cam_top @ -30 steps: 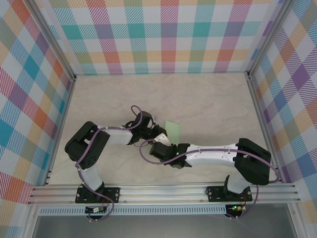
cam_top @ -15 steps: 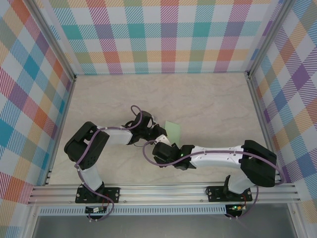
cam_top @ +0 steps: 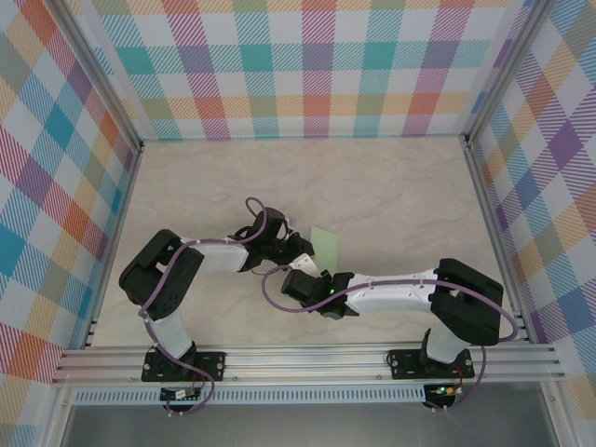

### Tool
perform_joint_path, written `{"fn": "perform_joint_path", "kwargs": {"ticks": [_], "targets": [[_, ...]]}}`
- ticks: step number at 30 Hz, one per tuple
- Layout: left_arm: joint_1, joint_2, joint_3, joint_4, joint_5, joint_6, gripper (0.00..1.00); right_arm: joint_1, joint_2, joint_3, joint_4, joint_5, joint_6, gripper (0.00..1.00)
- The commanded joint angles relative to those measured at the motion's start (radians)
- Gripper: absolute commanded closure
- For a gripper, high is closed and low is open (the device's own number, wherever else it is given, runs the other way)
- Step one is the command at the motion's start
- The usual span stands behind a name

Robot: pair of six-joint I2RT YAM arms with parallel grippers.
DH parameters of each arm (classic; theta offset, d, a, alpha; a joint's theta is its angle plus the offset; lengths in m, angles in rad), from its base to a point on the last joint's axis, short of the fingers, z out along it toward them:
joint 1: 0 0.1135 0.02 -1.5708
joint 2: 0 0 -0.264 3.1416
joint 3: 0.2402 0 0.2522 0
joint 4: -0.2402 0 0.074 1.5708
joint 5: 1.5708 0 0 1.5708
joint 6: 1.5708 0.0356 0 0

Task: Fold a paper plane with a square sheet of paper (pick it up from the middle)
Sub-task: Fold the triangle a second time at the center of the table.

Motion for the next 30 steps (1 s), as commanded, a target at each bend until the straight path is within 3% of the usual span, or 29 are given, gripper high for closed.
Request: {"fn": "perform_joint_path", "kwargs": {"ticks": [1,12,15,18,19,20,24,27,30], "targets": [[-0.005,-0.02,0.021,-0.022,0.008,-0.004,0.87,0.007,-0.037,0.007,-0.014,0.035,0.008,0.52],[-0.007,-0.022,0.027,-0.058,-0.008,0.009,0.86,0.006,-0.077,-0.007,-0.025,0.028,0.007,0.79],[-0.007,-0.031,0.031,-0.076,-0.019,0.012,0.83,-0.007,-0.095,-0.014,-0.019,-0.018,-0.003,0.85],[-0.009,-0.062,0.039,-0.143,-0.069,0.032,0.73,-0.035,-0.119,-0.03,-0.004,-0.084,-0.004,0.87],[-0.008,-0.08,0.043,-0.177,-0.097,0.043,0.7,-0.053,-0.129,-0.041,0.009,-0.122,-0.006,0.87],[-0.01,-0.1,0.047,-0.216,-0.124,0.053,0.61,-0.072,-0.142,-0.054,0.026,-0.163,-0.008,0.87],[-0.013,-0.182,0.066,-0.374,-0.265,0.092,0.5,-0.161,-0.193,-0.108,0.101,-0.366,-0.012,0.88],[-0.015,-0.232,0.074,-0.476,-0.354,0.115,0.51,-0.257,-0.236,-0.164,0.179,-0.516,0.006,0.88],[-0.022,-0.258,0.065,-0.502,-0.377,0.124,0.54,-0.354,-0.254,-0.202,0.232,-0.693,0.007,0.86]]}}
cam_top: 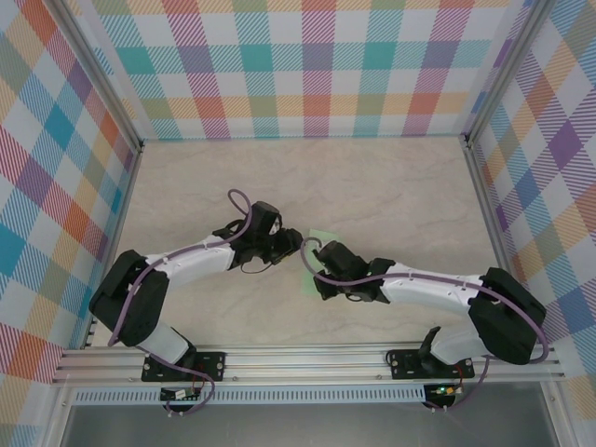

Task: Fold a paper plane with a square sheet of paper (pick it up from the middle)
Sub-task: Fold the triangle a second time at the center of the table.

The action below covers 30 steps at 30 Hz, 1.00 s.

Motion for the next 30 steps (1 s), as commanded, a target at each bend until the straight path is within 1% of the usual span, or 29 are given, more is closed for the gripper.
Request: {"fn": "perform_joint_path", "kwargs": {"ticks": [1,8,14,23,30], "targets": [[-0.017,-0.03,0.01,-0.112,-0.082,0.038,0.55,-0.084,-0.022,-0.03,0.095,-0.261,0.004,0.86],[-0.082,-0.01,0.024,-0.102,-0.079,0.077,0.65,-0.258,0.024,-0.053,0.121,-0.47,-0.007,0.86],[-0.122,0.022,0.031,-0.07,-0.083,0.072,0.7,-0.351,0.075,-0.056,0.122,-0.558,-0.004,0.87],[-0.155,0.071,0.054,-0.043,-0.085,0.066,0.75,-0.426,0.124,-0.051,0.112,-0.584,-0.016,0.87],[-0.171,0.085,0.054,-0.011,-0.096,0.052,0.77,-0.447,0.18,-0.019,0.091,-0.581,-0.038,0.87]]}}
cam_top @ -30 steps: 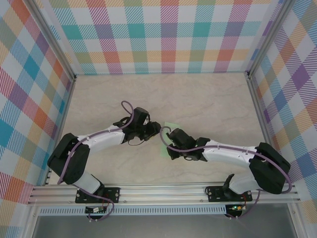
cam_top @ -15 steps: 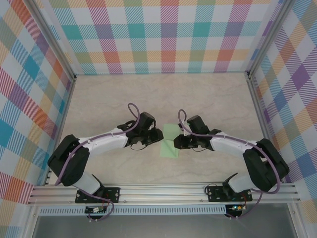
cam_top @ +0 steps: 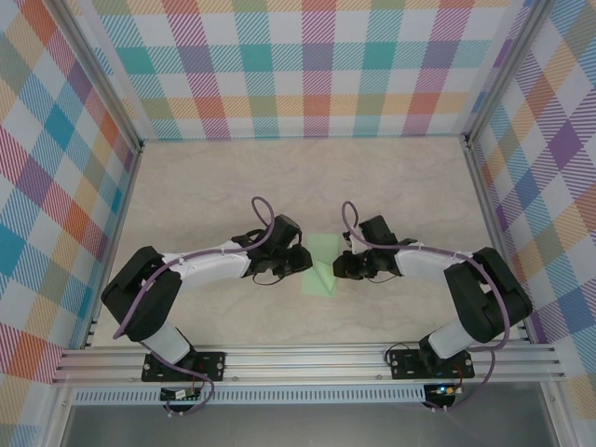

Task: Fold a paper plane with a square sheet of paper (pick it up from the middle)
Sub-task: Fold the triangle a second time at the center of the table.

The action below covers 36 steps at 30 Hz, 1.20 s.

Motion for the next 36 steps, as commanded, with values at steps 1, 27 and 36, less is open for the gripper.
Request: {"fn": "perform_joint_path", "kwargs": {"ticks": [1,27,36], "targets": [[-0.02,0.013,0.027,0.037,-0.018,-0.007,0.77,-0.011,0.025,0.031,-0.007,-0.03,-0.035,0.87],[-0.04,0.051,0.037,0.059,-0.037,-0.01,0.77,-0.035,0.118,0.112,-0.072,-0.048,-0.134,0.85],[-0.041,0.054,0.039,0.047,-0.043,-0.008,0.77,-0.043,0.133,0.125,-0.084,-0.036,-0.142,0.85]]}}
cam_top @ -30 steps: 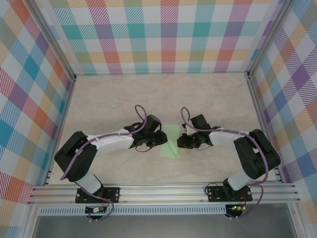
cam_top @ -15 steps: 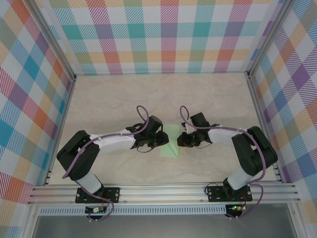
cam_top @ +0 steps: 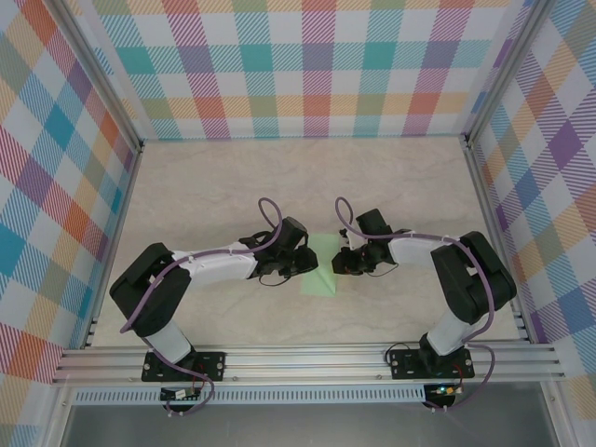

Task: Fold a paper plane with a square sheet of paper (pick it up from the middle)
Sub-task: Fold the triangle a second time at the center of the table.

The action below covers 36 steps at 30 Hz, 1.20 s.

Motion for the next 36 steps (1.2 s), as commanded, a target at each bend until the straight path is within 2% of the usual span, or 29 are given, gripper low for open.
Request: {"fn": "perform_joint_path", "kwargs": {"ticks": [1,19,36], "targets": [[-0.011,0.006,0.027,-0.005,-0.014,0.004,0.77,-0.009,0.006,0.026,-0.017,-0.015,-0.022,0.85],[-0.012,0.012,0.031,-0.001,-0.005,0.0,0.81,-0.01,0.04,0.041,-0.038,0.009,-0.032,0.85],[-0.012,0.017,0.033,0.005,-0.003,-0.013,0.85,-0.01,-0.007,0.025,-0.045,0.025,-0.029,0.85]]}}
